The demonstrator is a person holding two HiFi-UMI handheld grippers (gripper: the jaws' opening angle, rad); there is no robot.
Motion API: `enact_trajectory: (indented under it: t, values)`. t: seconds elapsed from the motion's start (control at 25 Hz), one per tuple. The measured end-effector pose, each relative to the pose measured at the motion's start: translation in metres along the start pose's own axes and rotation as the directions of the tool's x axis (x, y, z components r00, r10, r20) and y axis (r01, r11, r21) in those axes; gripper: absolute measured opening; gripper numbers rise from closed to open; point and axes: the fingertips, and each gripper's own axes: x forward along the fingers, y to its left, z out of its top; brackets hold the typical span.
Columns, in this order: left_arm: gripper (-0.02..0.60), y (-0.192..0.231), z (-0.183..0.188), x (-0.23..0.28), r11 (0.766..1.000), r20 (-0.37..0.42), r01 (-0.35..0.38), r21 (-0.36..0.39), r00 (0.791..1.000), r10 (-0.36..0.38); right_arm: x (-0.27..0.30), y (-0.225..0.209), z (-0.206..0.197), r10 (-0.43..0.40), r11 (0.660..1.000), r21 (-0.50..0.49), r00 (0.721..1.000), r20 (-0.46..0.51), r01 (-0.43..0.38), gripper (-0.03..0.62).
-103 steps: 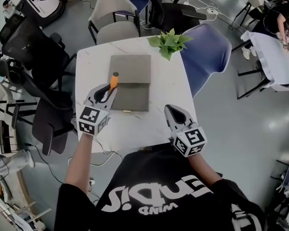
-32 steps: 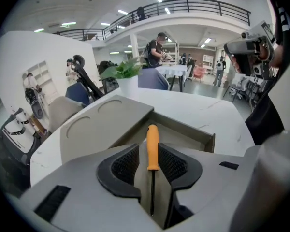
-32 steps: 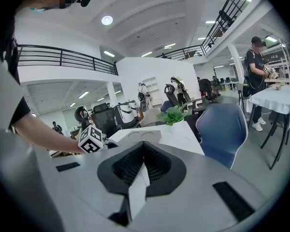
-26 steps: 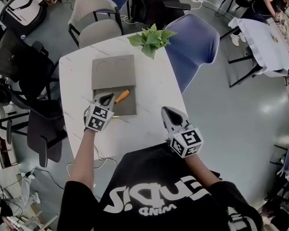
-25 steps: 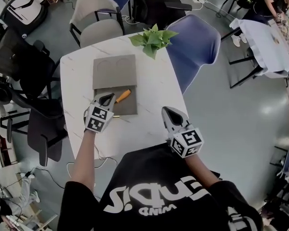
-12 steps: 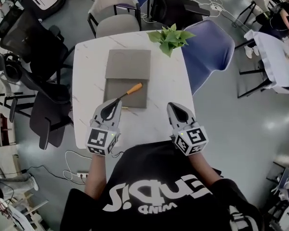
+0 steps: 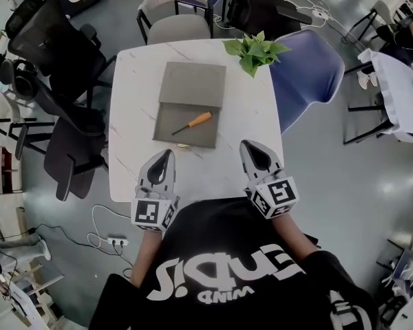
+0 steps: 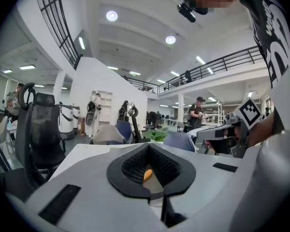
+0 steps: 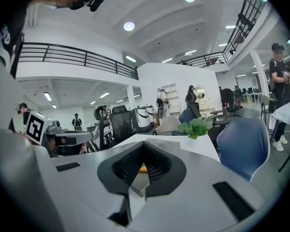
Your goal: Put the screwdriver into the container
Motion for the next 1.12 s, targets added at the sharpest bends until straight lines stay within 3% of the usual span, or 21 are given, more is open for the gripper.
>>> enact_trajectory:
  t: [0.68,1.12]
  values:
    - [0.014,0.01,0.001,0.006,0.999,-0.007,-0.007,-0.053,1.0,0.007,0.012,0.009,-0.003,0.044,0.999,-0.023,0.999,-0.026,-0.044,0.012]
    - [0.014,0.013,0.004,0.009,1.0,-0.024,-0.003,-0.029,1.0,0.002,0.019,0.011,0.0,0.058,0.998,-0.014,0.998,-0.031,-0.058,0.012]
